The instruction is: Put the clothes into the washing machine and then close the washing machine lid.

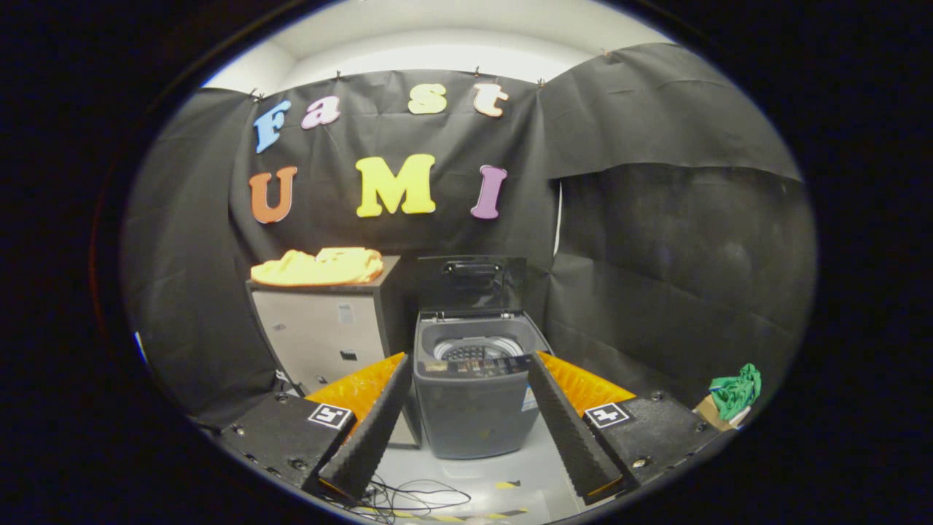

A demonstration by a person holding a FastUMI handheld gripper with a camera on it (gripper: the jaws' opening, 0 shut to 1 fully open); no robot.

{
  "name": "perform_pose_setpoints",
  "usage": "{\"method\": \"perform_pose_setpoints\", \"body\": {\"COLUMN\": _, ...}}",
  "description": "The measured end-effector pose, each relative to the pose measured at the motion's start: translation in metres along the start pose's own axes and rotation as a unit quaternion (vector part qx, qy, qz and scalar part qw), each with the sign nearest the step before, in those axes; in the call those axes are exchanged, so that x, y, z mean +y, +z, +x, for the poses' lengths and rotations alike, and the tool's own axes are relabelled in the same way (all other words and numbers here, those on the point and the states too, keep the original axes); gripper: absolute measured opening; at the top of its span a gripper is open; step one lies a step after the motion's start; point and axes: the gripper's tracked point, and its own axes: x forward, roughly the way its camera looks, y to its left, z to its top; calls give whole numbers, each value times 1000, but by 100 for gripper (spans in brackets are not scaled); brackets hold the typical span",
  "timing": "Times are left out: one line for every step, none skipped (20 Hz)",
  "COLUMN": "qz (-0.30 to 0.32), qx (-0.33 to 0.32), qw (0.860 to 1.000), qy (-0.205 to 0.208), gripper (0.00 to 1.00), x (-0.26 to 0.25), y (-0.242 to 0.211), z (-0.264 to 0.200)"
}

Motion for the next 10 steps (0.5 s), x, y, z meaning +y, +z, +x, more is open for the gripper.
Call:
{"method": "perform_pose_setpoints", "body": {"qz": 3, "qx": -4, "qw": 1000, "qy": 4, "gripper": 100, "x": 3, "y": 17, "z": 8}}
{"method": "perform_pose_setpoints", "body": {"qz": 5, "qx": -10, "qw": 1000, "qy": 7, "gripper": 100, "x": 5, "y": 31, "z": 15}}
{"method": "perform_pose_setpoints", "body": {"qz": 7, "qx": -19, "qw": 1000, "qy": 11, "gripper": 100, "x": 9, "y": 50, "z": 23}}
{"method": "perform_pose_setpoints", "body": {"qz": 8, "qx": -28, "qw": 999, "qy": 14, "gripper": 100, "x": 14, "y": 70, "z": 32}}
{"method": "perform_pose_setpoints", "body": {"qz": 7, "qx": -37, "qw": 999, "qy": 18, "gripper": 100, "x": 19, "y": 89, "z": 44}}
{"method": "perform_pose_setpoints", "body": {"qz": 7, "qx": -48, "qw": 999, "qy": 24, "gripper": 100, "x": 28, "y": 110, "z": 55}}
{"method": "perform_pose_setpoints", "body": {"qz": 7, "qx": -59, "qw": 998, "qy": 28, "gripper": 100, "x": 37, "y": 131, "z": 68}}
{"method": "perform_pose_setpoints", "body": {"qz": 7, "qx": -65, "qw": 997, "qy": 38, "gripper": 100, "x": 49, "y": 148, "z": 83}}
{"method": "perform_pose_setpoints", "body": {"qz": 9, "qx": -67, "qw": 996, "qy": 51, "gripper": 100, "x": 67, "y": 164, "z": 99}}
{"method": "perform_pose_setpoints", "body": {"qz": 10, "qx": -66, "qw": 996, "qy": 62, "gripper": 100, "x": 82, "y": 176, "z": 115}}
